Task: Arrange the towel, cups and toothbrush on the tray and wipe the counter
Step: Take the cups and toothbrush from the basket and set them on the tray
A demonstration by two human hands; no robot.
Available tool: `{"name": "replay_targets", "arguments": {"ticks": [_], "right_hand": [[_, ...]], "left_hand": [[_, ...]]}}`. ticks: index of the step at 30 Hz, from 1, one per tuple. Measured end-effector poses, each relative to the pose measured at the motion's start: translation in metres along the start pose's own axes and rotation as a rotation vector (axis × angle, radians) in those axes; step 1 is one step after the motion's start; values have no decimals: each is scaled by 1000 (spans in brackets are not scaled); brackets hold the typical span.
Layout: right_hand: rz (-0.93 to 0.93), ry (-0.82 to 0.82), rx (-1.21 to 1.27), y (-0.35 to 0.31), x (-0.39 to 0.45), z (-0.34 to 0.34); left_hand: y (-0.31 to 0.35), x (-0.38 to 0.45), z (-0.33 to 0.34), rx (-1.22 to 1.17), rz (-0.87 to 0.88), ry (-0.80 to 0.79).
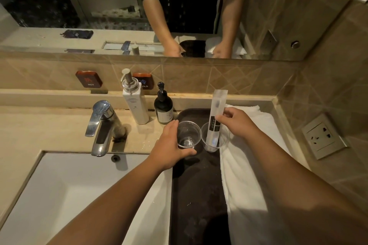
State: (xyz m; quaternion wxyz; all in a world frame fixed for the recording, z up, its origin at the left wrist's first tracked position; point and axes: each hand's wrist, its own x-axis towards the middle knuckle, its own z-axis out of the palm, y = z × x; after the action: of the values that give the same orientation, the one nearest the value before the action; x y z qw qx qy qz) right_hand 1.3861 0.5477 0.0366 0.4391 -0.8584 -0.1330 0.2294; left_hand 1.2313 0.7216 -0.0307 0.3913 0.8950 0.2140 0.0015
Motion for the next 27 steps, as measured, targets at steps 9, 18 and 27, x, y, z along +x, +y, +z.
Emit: {"name": "replay_targets", "arguments": {"ticks": [9, 18, 27], "right_hand": [[-31, 4, -19, 2, 2, -8], [-171, -60, 188, -29, -108, -37], [204, -229, 270, 52, -187, 43]], "left_hand": [[3, -11, -3, -9, -6, 9], [44, -139, 3, -266, 76, 138], [36, -226, 54, -400, -206, -149]]}}
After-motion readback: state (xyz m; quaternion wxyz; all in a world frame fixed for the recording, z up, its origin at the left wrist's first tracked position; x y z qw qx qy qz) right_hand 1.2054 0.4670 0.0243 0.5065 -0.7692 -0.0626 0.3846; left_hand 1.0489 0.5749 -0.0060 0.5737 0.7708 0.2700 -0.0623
